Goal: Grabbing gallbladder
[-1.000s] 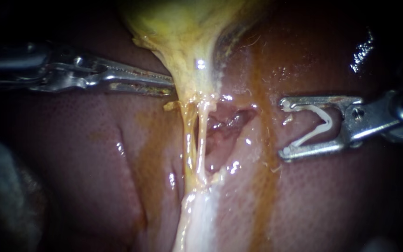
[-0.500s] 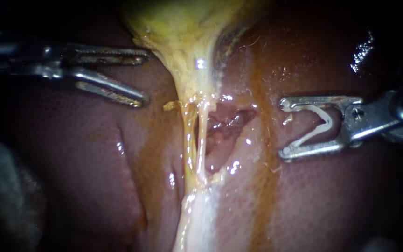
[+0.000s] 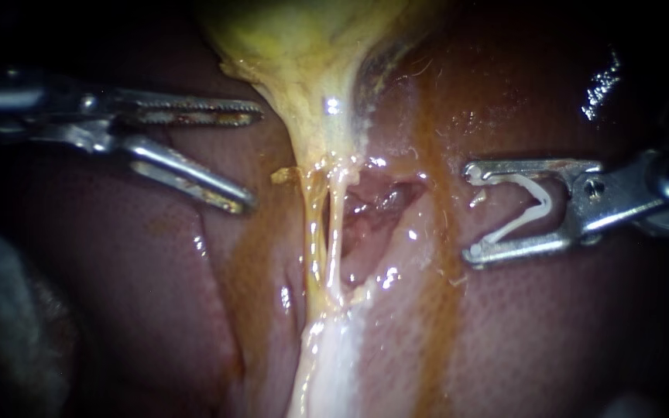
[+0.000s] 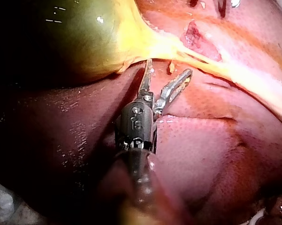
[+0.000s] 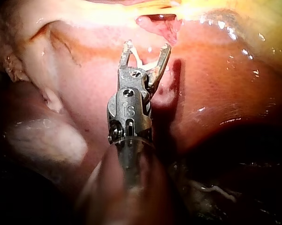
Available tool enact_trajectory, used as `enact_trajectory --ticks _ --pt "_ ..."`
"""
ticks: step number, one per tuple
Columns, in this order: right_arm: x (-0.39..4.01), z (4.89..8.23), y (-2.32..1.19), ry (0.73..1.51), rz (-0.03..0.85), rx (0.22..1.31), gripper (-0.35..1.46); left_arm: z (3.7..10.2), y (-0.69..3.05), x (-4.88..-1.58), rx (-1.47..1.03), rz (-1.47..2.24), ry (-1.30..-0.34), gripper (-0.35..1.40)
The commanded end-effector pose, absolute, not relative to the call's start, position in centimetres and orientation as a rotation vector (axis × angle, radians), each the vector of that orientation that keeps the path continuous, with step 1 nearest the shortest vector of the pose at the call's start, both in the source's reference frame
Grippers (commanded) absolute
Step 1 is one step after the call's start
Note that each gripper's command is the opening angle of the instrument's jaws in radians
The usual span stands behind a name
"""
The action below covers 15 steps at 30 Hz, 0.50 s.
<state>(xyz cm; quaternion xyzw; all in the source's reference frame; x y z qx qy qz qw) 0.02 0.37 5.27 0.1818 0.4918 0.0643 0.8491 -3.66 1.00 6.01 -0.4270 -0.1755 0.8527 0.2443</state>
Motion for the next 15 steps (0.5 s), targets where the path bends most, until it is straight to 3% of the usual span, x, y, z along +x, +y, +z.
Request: enact_trajectory --ticks 1,7,15 --pt "0.02 5.27 0.37 1.036 0.136 0.383 0.50 6.03 0.98 -3.71 -1.165 2.329 -0.482 0.49" --pt "0.02 5.27 0.37 1.036 0.136 0.383 0.50 6.20 0.84 -3.90 -1.164 2.320 -0.504 0.39" --pt "0.02 5.27 0.37 1.036 0.136 0.383 0.50 6.26 0.81 -3.94 -1.155 2.306 -0.514 0.17"
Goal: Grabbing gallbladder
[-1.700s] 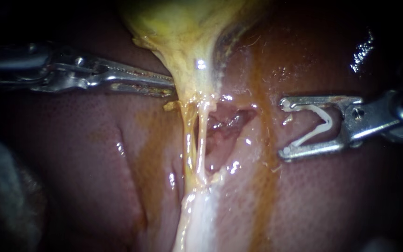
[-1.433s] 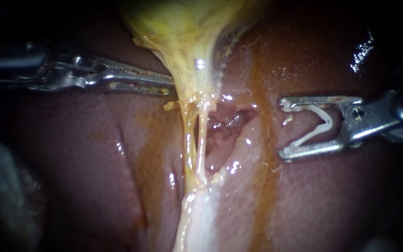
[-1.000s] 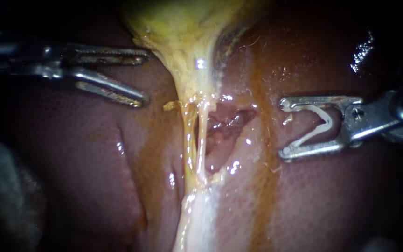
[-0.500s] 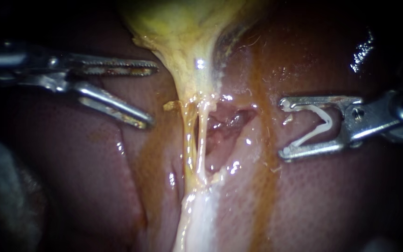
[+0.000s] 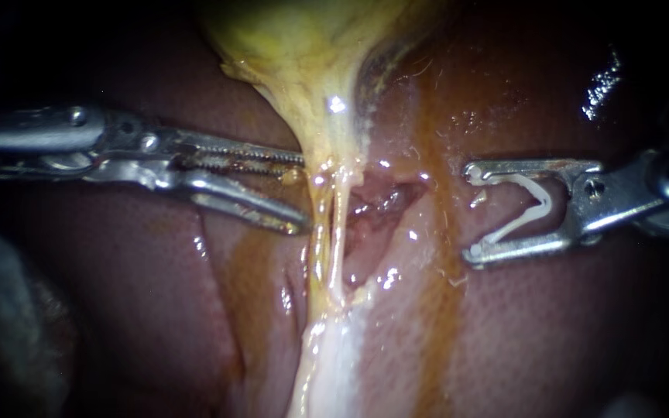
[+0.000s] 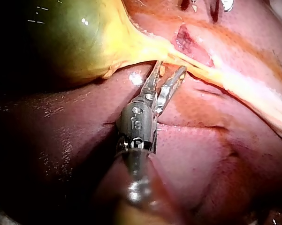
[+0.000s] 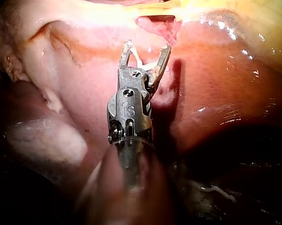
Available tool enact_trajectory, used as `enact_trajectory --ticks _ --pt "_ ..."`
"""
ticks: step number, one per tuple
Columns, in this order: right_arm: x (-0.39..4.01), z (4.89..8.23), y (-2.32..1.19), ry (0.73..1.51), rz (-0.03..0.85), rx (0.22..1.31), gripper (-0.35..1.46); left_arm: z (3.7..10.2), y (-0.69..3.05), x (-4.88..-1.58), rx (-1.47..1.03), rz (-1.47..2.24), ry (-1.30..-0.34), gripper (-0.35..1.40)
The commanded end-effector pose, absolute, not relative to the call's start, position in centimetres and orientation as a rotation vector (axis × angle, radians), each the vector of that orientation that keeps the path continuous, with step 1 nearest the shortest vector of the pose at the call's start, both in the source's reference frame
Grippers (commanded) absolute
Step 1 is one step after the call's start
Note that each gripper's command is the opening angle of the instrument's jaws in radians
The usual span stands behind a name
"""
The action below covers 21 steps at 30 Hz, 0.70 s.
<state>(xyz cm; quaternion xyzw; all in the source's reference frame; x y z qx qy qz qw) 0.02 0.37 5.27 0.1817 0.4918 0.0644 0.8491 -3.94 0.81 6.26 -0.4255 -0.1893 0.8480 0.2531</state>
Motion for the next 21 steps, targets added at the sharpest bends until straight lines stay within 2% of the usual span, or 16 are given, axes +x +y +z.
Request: enact_trajectory --ticks 1,7,21 --pt "0.02 5.27 0.37 1.036 0.136 0.383 0.50 6.27 0.81 -3.93 -1.153 2.301 -0.517 0.12" --pt "0.02 5.27 0.37 1.036 0.136 0.383 0.50 6.25 0.84 -3.91 -1.151 2.296 -0.524 -0.35" --pt "0.01 5.27 0.37 1.036 0.136 0.383 0.50 5.92 0.91 -3.73 -1.121 2.256 -0.579 -0.35"
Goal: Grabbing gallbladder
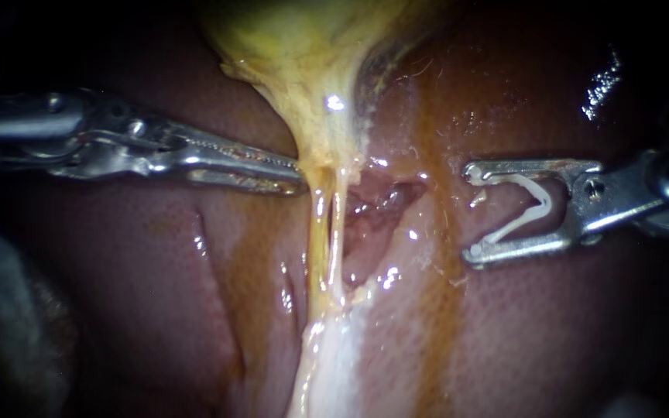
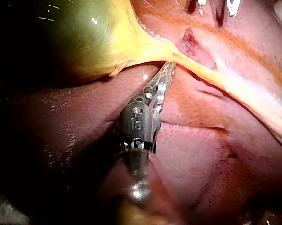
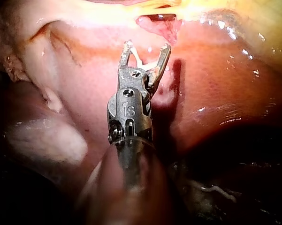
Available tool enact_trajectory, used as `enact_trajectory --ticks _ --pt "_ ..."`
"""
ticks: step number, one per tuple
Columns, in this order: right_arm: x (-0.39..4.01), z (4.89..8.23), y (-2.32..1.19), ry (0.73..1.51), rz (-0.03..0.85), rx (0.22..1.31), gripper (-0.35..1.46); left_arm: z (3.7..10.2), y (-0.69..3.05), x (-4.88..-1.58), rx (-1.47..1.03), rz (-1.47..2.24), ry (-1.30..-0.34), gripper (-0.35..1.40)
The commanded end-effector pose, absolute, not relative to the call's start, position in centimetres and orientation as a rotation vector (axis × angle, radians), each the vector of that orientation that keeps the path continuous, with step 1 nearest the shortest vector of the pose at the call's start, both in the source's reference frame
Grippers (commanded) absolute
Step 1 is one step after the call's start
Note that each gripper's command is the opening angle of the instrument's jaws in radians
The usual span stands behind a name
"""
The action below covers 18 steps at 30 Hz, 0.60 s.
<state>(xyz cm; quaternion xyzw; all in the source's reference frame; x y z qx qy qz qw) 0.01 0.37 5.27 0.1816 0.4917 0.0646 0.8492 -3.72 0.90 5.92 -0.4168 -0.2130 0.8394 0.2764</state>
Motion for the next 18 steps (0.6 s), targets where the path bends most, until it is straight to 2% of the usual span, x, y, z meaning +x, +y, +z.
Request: enact_trajectory --ticks 1,11,18 --pt "0.01 5.27 0.37 1.036 0.136 0.383 0.50 5.88 0.93 -3.71 -1.118 2.250 -0.586 -0.35" --pt "0.01 5.27 0.37 1.036 0.135 0.383 0.50 5.46 1.25 -3.30 -1.101 2.227 -0.590 -0.35" --pt "0.01 5.27 0.37 1.036 0.135 0.383 0.50 5.44 1.25 -3.25 -1.098 2.222 -0.592 -0.35"
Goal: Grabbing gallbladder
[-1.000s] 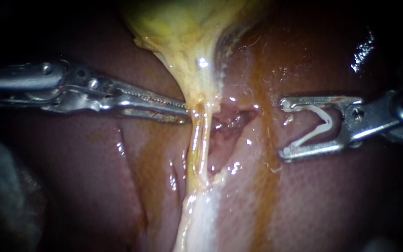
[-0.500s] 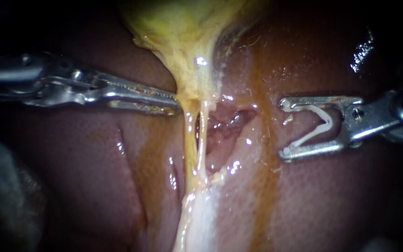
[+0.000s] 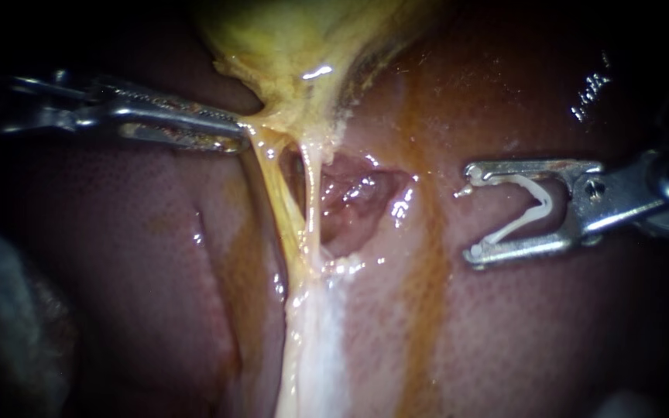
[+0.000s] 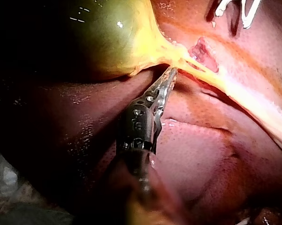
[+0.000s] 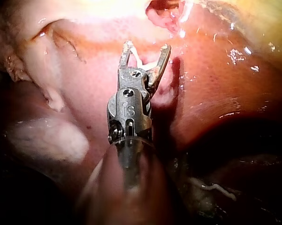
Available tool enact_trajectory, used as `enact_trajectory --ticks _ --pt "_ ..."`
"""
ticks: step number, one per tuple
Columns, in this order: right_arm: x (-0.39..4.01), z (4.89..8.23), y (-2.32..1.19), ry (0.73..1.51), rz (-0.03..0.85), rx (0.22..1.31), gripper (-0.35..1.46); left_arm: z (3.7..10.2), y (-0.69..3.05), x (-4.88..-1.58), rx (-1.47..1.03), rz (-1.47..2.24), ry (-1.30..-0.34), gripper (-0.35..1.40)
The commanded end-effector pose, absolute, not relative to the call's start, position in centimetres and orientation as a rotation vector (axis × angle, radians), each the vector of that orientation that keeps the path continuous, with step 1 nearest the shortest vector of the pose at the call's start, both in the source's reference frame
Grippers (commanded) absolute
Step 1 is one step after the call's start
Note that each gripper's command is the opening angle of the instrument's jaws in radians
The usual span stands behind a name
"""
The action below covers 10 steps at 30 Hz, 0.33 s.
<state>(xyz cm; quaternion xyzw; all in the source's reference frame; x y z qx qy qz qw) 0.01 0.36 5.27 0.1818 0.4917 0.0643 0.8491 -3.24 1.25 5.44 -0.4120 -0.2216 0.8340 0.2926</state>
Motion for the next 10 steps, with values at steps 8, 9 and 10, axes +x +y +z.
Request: enact_trajectory --ticks 8,9,10 --pt "0.01 5.27 0.37 1.035 0.141 0.386 0.50 5.44 1.24 -3.24 -1.098 2.222 -0.592 -0.35" --pt "0.01 5.27 0.37 1.035 0.141 0.386 0.50 5.44 1.24 -3.24 -1.095 2.217 -0.594 -0.35" --pt "0.01 5.27 0.37 1.035 0.141 0.386 0.50 5.44 1.24 -3.24 -1.095 2.217 -0.594 -0.35"
